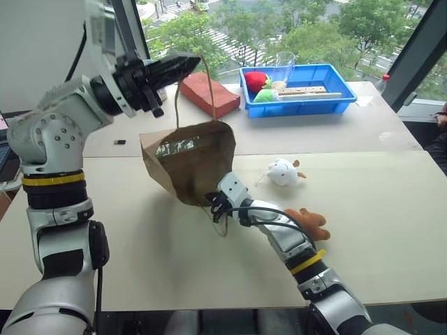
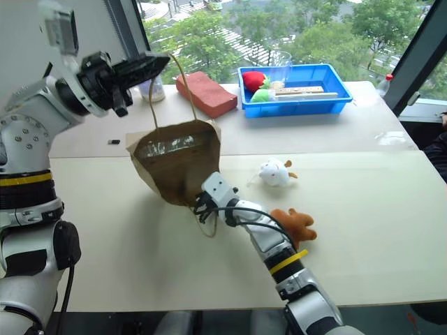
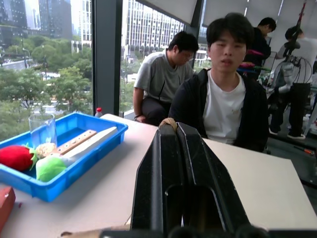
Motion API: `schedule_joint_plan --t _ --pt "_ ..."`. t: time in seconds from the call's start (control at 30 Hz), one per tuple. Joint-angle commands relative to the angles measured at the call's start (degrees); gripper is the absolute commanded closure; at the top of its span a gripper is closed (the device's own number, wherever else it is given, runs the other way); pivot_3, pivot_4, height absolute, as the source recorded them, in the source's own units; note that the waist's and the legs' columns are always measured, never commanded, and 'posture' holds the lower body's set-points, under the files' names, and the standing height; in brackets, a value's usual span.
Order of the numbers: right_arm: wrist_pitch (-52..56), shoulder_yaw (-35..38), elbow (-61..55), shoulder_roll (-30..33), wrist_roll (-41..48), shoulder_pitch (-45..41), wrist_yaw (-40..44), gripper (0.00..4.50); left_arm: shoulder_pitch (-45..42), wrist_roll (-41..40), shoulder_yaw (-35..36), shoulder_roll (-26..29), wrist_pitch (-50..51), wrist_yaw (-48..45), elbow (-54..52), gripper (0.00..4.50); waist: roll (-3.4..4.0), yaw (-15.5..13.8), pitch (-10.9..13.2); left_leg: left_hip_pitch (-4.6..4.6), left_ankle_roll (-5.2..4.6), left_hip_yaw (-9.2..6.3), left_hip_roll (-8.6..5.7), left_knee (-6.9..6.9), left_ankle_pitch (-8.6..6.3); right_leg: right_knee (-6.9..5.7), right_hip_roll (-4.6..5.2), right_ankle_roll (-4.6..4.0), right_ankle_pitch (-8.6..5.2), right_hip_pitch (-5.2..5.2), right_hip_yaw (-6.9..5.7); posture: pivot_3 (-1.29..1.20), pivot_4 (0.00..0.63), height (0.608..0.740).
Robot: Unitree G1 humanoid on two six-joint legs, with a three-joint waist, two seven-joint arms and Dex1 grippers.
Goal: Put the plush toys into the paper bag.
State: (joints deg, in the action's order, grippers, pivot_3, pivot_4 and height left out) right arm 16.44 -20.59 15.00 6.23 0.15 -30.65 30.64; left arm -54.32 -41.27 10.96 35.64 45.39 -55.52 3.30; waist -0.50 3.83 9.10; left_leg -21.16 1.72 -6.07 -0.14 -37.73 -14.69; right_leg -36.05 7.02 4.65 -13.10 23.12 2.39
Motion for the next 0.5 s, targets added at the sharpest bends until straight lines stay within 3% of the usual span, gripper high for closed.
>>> schedule_joint_plan --t 0.03,0.37,0.5 --pt "0.5 1.6 -0.6 0.9 -0.3 0.3 -0.2 4.47 2.4 2.3 -2.2 1.4 -3.7 -2.6 -2.9 4.5 0.0 -0.1 0.0 0.0 0.01 0.0 0.0 0.0 0.0 -0.01 0.0 0.0 0.0 -0.01 0.01 0.0 0.15 0.74" --pt "7.1 7.0 -20.3 2.1 10.1 1.9 5.7 4.47 5.7 5.2 -7.0 3.2 -6.9 -9.1 -1.3 4.5 -0.01 0.1 0.0 -0.05 0.03 0.0 0.01 0.15 0.02 0.0 -0.01 0.0 0.0 0.07 0.0 0.0 0.15 0.74" --pt "16.2 12.5 -32.4 5.6 18.5 3.0 7.1 3.21 5.9 5.9 -7.7 3.4 -7.3 -10.8 -0.5 4.5 -0.01 -0.1 0.0 -0.05 0.02 -0.01 0.01 0.21 0.01 0.02 -0.01 0.0 0.0 0.08 0.0 0.0 0.15 0.74"
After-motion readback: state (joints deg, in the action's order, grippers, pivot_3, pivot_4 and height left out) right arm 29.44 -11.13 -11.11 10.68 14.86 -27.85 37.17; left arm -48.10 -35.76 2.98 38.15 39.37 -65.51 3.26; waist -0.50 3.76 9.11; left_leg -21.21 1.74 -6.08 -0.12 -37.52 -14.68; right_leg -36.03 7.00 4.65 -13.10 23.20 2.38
